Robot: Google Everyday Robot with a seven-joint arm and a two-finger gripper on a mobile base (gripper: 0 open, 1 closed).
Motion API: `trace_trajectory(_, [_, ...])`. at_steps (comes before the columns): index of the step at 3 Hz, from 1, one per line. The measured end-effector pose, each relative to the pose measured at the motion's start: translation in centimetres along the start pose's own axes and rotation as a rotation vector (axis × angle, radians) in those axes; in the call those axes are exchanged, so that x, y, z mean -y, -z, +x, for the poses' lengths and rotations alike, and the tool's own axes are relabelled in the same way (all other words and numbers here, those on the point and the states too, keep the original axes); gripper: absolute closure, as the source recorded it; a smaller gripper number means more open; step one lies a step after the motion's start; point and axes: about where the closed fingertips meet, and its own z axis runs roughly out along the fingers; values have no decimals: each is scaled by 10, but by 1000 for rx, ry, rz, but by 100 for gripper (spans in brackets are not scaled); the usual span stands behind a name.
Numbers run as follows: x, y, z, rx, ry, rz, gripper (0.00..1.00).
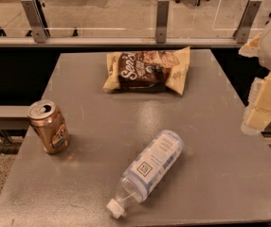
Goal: Pick blue plastic bottle
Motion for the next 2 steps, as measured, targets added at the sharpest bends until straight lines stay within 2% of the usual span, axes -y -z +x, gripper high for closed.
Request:
trace_trajectory(1, [0,0,0,0,0,0,0])
trace_trajectory(2, [-2,1,-8,17,59,-12,0])
